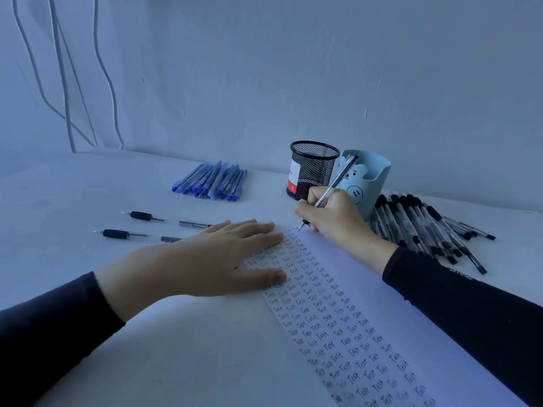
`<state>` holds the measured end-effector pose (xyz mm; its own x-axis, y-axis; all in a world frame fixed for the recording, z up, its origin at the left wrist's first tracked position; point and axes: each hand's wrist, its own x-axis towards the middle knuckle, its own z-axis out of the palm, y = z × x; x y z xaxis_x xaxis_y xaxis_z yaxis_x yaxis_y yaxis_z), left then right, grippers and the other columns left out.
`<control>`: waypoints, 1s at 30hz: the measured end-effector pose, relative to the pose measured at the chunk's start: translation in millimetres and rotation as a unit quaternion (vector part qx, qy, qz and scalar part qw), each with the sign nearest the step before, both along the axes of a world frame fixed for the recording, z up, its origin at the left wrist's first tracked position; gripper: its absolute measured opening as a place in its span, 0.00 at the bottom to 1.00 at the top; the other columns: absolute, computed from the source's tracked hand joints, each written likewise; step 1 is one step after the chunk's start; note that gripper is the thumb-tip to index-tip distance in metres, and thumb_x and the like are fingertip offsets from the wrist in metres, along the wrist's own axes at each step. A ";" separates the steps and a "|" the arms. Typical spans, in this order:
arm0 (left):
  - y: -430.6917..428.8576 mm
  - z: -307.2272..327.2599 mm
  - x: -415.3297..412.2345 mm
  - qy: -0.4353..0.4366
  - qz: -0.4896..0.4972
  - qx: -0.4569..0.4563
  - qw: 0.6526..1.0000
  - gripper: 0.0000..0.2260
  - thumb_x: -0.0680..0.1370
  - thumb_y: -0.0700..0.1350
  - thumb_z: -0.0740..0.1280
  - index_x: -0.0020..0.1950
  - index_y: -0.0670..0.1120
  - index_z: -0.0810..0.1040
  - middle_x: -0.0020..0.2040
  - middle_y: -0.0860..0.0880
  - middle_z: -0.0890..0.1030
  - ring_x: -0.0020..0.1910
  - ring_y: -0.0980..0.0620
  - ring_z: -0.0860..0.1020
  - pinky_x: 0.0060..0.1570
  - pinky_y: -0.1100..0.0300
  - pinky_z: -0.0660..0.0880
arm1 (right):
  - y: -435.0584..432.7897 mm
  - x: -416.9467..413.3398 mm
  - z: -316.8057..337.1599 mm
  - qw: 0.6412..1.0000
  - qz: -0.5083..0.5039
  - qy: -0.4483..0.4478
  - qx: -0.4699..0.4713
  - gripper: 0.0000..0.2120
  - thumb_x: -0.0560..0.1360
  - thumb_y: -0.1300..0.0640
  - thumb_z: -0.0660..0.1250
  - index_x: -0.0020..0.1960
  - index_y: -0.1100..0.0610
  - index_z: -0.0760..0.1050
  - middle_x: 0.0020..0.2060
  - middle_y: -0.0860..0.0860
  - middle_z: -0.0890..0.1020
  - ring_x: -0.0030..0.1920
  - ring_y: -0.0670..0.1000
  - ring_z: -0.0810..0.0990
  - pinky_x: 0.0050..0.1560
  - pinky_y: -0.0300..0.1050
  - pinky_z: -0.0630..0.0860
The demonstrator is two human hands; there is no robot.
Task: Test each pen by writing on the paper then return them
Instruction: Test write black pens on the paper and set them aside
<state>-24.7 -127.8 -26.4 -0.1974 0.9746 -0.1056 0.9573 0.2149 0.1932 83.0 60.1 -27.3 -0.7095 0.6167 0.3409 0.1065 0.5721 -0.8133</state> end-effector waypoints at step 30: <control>0.1 4.8 3.7 -0.001 0.003 -0.020 1.000 0.37 0.70 0.75 0.47 0.77 0.64 0.47 0.78 0.64 0.47 0.76 0.62 0.43 0.71 0.59 0.36 | 3.6 -0.7 -2.5 0.999 0.014 0.031 0.007 0.15 0.72 0.65 0.69 0.31 0.64 0.66 0.24 0.55 0.67 0.24 0.45 0.65 0.31 0.35 0.77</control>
